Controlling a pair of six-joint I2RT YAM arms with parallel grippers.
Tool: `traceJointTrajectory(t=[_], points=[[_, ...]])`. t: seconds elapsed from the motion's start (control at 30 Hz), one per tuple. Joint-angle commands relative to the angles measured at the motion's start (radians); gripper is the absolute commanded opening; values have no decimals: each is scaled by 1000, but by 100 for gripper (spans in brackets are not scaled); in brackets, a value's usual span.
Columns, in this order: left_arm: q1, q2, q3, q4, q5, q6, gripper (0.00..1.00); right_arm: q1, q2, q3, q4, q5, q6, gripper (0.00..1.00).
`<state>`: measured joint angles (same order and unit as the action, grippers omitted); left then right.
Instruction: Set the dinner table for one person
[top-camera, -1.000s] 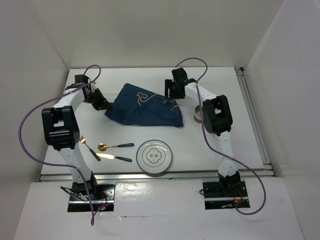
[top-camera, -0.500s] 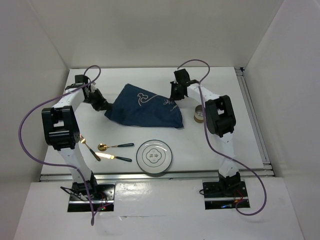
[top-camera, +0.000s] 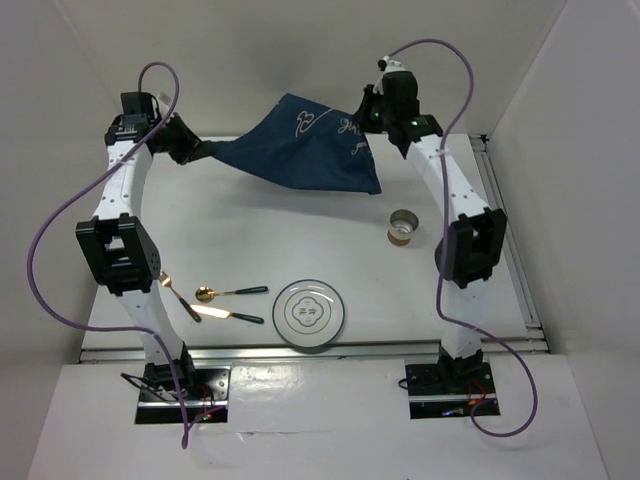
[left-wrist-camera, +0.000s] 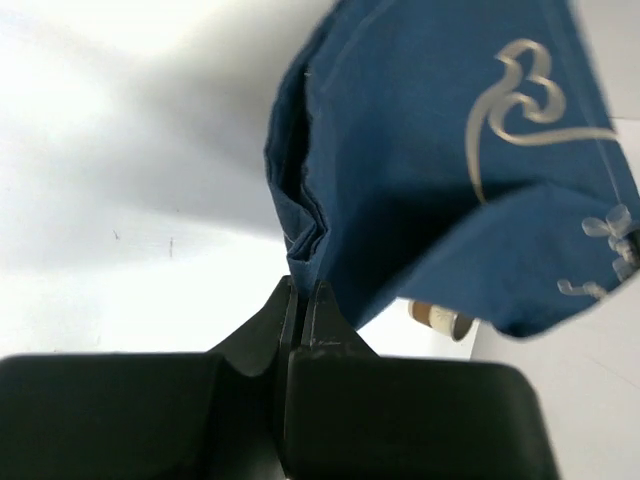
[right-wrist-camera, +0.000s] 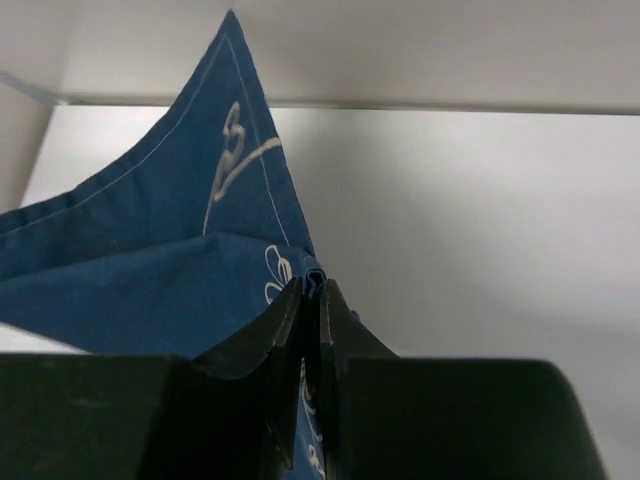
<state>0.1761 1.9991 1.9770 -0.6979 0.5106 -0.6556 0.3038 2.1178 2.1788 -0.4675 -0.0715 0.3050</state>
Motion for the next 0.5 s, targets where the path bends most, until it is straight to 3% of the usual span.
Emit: traceJointTrajectory(t=[0.0,0.3,0.47], points=[[16,-46,-19,-28,37,-19,0,-8,-204,-166,113,-44,-20,2],[16,-194,-484,133,46,-19,0,-17,-273,-528,132,-129,-10,9],[16,-194,-596,172,11,-9,0,-17,-182,-600,138,-139,34,3]])
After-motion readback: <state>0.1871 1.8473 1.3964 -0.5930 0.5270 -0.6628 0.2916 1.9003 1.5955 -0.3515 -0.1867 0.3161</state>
